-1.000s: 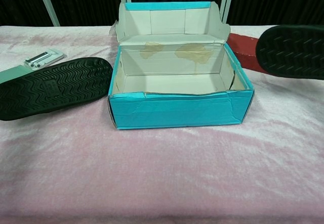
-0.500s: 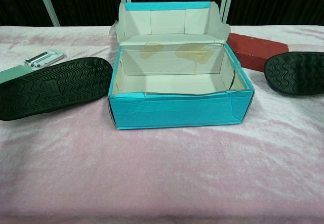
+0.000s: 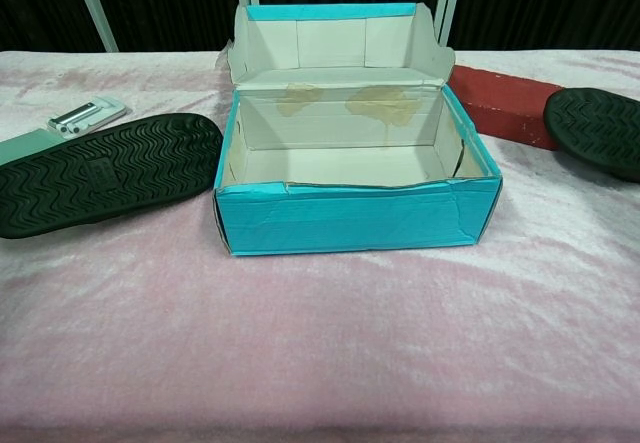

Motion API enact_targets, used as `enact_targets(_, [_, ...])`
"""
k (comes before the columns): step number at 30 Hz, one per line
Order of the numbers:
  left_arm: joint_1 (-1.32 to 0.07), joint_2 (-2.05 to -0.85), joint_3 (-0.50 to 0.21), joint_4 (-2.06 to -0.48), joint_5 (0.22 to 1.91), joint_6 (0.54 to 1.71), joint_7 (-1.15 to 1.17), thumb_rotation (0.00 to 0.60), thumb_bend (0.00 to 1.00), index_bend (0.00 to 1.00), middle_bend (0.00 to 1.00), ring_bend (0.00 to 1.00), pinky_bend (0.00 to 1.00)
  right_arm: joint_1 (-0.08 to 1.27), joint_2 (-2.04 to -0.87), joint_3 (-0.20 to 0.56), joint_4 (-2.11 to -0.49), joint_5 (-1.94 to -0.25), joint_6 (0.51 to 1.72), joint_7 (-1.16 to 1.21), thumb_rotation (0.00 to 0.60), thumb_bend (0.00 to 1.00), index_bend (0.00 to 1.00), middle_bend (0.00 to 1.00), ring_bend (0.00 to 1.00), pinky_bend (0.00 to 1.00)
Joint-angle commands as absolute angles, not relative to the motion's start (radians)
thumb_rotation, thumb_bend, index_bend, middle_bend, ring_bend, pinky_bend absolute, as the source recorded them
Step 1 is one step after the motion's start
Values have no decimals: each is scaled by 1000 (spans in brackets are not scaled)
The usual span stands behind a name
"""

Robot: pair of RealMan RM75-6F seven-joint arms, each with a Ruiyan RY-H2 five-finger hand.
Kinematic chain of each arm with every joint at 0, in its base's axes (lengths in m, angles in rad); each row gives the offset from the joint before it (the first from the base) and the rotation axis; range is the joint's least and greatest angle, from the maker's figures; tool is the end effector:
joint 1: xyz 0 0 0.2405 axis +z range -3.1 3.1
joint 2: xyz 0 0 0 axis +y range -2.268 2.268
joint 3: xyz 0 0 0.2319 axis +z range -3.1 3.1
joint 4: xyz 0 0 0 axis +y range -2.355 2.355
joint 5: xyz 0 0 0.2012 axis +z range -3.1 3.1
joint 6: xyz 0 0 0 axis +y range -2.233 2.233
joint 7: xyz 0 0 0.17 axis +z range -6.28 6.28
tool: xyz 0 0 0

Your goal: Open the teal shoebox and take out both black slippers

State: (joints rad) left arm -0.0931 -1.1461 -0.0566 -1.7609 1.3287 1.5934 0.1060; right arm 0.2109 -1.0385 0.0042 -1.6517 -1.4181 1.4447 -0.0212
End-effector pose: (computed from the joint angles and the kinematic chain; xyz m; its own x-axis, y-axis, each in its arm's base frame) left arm -0.2752 0.2026 0.1624 0.3293 -0.0838 0.9405 0.9373 0.1494 -0.3149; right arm -0.2775 -0.2308 0.1697 0.4508 -0.0296 0.8922 -0.8924 -0.0385 0.4496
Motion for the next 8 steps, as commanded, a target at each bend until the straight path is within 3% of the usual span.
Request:
enact_targets(1, [-54, -1148, -19, -1742, 1385, 1633, 112, 600, 0, 98, 185, 73, 203, 136, -1046, -29, -1679, -1442, 1515, -83, 600, 384, 0, 0, 0, 143])
enact_targets(8, [-11, -1149, 3, -1741, 1418, 1660, 104, 600, 0, 98, 182, 73, 186, 44, -1070, -58, -1672, -1491, 1617, -100, 600, 358, 0, 0, 0, 142])
